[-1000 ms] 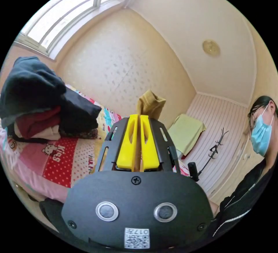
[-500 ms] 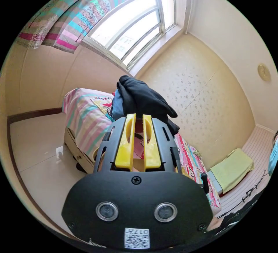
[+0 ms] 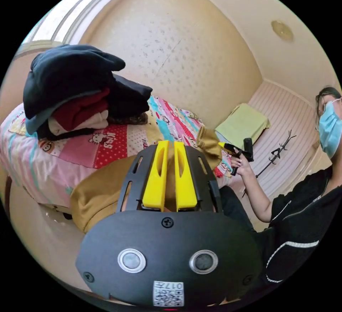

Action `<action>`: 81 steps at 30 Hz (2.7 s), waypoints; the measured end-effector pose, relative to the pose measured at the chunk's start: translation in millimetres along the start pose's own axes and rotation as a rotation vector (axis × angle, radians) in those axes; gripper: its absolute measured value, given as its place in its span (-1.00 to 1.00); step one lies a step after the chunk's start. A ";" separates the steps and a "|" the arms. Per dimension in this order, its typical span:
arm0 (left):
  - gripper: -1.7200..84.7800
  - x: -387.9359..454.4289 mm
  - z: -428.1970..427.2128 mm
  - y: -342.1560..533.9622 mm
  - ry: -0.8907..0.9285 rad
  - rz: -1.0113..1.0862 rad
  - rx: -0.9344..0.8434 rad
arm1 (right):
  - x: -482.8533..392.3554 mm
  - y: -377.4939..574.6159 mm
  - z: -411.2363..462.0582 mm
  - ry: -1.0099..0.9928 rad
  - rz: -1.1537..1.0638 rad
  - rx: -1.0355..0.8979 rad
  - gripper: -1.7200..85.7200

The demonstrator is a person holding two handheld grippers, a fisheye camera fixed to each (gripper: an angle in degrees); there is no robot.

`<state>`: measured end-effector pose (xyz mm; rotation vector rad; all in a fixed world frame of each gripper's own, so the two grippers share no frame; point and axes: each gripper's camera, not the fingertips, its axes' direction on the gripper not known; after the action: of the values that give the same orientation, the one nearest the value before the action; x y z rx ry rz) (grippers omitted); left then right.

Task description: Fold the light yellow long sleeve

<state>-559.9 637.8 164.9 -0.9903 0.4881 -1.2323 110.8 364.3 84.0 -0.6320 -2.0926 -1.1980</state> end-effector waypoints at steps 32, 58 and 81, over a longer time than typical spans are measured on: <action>-0.67 -19.1 392.3 -45.0 -0.178 0.257 -0.613 | 113.7 -117.8 262.9 0.266 -0.511 -0.931 -0.62; -0.94 169.3 106.0 6.2 -0.342 0.220 0.003 | -211.1 50.0 -82.4 0.644 -0.732 -0.004 -0.89; -0.93 408.3 -118.4 -77.5 -0.159 0.492 0.829 | -366.7 1.9 -377.8 0.819 -0.746 0.708 -0.88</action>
<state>-570.2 213.4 245.5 -0.2258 0.0530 -0.7750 470.9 -0.4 -37.1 0.8893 -1.8129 -0.7347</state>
